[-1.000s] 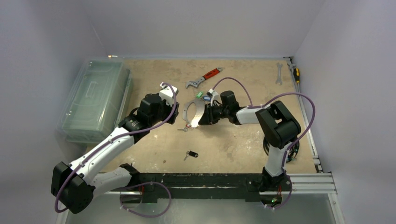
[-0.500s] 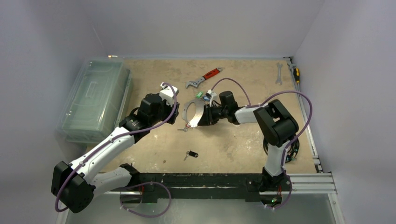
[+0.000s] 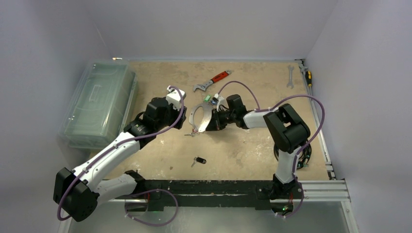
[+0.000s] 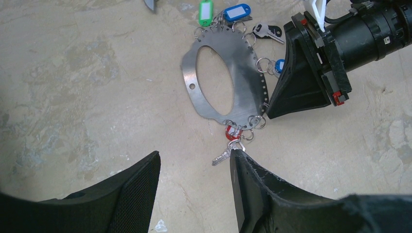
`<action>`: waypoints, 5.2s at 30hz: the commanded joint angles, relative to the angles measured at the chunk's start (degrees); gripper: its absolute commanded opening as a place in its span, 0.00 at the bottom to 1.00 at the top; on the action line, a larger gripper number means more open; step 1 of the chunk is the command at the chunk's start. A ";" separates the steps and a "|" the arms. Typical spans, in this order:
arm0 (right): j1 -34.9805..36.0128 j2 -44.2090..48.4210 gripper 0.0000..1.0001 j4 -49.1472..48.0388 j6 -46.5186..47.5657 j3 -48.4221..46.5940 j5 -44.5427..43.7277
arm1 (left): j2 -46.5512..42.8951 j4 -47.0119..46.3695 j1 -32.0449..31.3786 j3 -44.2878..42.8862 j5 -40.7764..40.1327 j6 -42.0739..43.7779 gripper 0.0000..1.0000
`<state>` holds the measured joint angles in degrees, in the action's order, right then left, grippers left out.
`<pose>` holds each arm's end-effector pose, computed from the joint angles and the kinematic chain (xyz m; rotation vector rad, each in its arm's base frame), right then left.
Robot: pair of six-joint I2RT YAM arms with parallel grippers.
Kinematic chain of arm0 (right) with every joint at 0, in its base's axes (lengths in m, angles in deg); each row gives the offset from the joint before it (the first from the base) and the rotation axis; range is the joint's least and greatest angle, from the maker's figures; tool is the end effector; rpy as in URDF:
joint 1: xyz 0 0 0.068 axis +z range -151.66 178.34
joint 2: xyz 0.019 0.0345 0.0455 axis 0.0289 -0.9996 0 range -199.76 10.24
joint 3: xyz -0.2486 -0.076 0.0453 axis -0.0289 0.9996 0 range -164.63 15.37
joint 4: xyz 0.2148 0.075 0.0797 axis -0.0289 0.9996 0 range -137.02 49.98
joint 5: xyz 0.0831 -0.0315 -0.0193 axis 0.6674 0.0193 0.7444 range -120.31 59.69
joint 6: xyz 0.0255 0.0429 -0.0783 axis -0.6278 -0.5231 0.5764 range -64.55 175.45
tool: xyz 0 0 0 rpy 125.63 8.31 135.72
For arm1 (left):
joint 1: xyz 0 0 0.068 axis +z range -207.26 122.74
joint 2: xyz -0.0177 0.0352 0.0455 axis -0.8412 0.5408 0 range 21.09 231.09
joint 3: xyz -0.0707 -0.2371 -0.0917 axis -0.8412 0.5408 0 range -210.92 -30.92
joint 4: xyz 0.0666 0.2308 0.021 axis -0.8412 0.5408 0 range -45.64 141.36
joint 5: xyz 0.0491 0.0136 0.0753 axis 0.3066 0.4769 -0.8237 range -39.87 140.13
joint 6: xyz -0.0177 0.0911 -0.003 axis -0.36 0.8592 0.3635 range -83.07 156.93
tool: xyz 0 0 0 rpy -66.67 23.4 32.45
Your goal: Put the keys on the keyring
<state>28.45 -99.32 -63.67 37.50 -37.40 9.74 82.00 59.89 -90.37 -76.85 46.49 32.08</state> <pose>0.3046 0.2388 0.1108 -0.6413 2.2826 1.2206 0.2231 -0.1391 0.2565 0.4801 2.0643 -0.3301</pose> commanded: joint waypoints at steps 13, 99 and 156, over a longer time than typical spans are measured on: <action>1.69 18.51 0.00 20.87 12.13 -2.77 2.78 | -8.30 -12.67 0.25 3.54 23.29 2.73 0.54; 14.80 36.57 0.49 41.84 26.77 -18.37 20.62 | -17.38 -38.06 -7.37 17.89 60.89 10.97 0.00; 14.76 47.78 0.00 10.67 15.25 4.66 11.18 | -19.49 -35.73 -7.40 17.11 47.10 9.10 0.04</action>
<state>43.05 -54.67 -48.39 53.50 -32.26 21.44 63.03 23.35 -97.53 -57.27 96.65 40.98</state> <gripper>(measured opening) 0.005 0.004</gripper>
